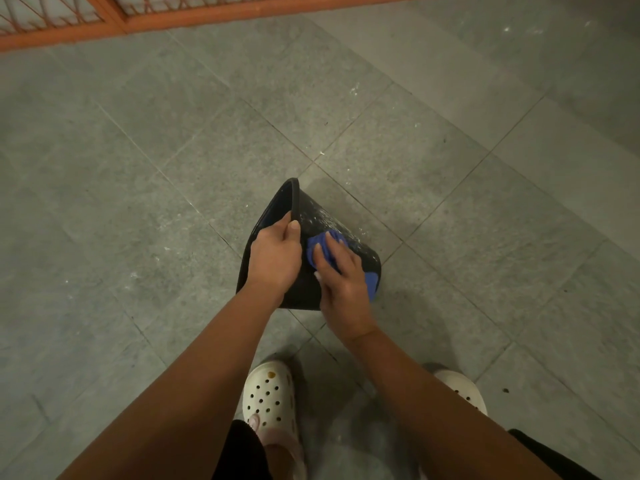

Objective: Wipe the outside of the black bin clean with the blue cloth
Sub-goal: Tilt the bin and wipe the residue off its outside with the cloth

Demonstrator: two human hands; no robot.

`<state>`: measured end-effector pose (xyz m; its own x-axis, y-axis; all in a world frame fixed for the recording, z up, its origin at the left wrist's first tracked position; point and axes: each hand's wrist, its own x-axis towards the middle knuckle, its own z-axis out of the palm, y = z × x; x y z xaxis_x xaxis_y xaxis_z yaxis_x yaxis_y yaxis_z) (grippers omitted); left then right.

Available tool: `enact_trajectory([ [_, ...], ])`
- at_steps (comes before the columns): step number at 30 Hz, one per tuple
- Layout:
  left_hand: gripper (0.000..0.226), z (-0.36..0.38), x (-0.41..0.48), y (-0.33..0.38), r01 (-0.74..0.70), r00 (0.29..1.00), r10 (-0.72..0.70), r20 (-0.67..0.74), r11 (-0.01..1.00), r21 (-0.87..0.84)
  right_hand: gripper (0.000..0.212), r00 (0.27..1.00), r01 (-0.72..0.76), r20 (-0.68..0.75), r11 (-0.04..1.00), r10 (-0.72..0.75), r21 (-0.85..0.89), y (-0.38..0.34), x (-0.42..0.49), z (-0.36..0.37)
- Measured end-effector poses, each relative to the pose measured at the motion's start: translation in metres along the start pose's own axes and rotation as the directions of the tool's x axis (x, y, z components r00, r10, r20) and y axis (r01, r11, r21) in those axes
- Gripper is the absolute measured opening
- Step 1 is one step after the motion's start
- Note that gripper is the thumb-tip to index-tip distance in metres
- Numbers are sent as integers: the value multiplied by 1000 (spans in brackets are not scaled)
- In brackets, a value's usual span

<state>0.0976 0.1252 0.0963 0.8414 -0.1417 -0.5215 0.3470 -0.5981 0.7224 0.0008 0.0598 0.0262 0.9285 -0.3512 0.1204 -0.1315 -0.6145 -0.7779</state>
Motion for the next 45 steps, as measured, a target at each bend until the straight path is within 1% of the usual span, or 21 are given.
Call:
enact_trajectory([
  [1,33,0,0,0,8,1000,-8,-3,1000,-16,44,999,-33,25,999,33,19,0,4,2],
  [3,31,2,0,-1,11,1000,-11,-22,999,-35,45,984,-169,69,985,166,40,3,6,5],
  [5,30,3,-1,-2,-6,999,5,-38,1000,-22,43,963,-267,38,964,266,17,9,3,5],
  [6,30,4,-1,-2,-13,999,12,-36,1000,-22,41,957,-289,7,957,289,5,10,-1,3],
  [7,30,5,-1,-2,-18,999,17,-29,1000,-20,40,959,-283,-26,959,283,0,9,-3,1],
  [9,31,5,0,-2,-24,1000,24,-19,1000,-6,40,974,-214,-70,976,216,33,6,-6,-2],
  [12,31,4,-2,-3,-65,998,65,-2,998,-8,44,992,-120,-32,988,124,102,1,1,-7],
  [13,32,3,-2,-4,-73,997,73,6,997,-12,47,993,-121,3,988,121,99,0,8,-8],
  [16,31,3,-4,-5,-38,999,39,16,998,-53,54,979,-163,124,987,162,-1,5,23,-7],
  [19,31,6,-5,-4,-43,999,44,16,998,-41,56,952,-286,100,956,291,-64,6,23,-4],
  [21,31,7,-6,-4,-49,998,50,23,998,-34,55,945,-318,59,945,323,-75,-1,17,-4],
  [25,33,4,-7,-5,-100,991,99,86,995,8,44,982,-187,-20,982,188,38,-7,20,-5],
  [27,35,1,-8,-6,-130,986,127,110,991,16,43,989,-148,12,987,148,63,-5,30,-7],
  [28,36,1,-9,-7,-140,984,137,114,990,21,45,988,-147,50,987,144,58,-2,35,-9],
  [30,36,2,-13,-8,-151,983,147,110,988,31,53,976,-193,106,981,191,11,5,38,-12],
  [33,34,3,-13,-8,-151,984,145,100,987,61,55,959,-272,66,960,276,-63,7,30,-15],
  [34,34,3,-13,-7,-156,983,148,112,986,66,53,963,-264,41,963,266,-50,4,25,-15],
  [37,34,0,-11,-8,-177,977,164,139,981,82,44,986,-165,-31,986,166,19,-6,20,-15],
  [39,37,0,-11,-10,-188,974,171,149,976,106,43,992,-124,-16,992,125,35,-6,29,-17],
  [42,39,4,-13,-11,-207,971,185,153,969,135,49,979,-190,87,981,187,38,2,44,-18],
  [45,38,7,-13,-10,-211,973,192,132,966,151,52,935,-341,93,939,343,-32,9,37,-13],
])
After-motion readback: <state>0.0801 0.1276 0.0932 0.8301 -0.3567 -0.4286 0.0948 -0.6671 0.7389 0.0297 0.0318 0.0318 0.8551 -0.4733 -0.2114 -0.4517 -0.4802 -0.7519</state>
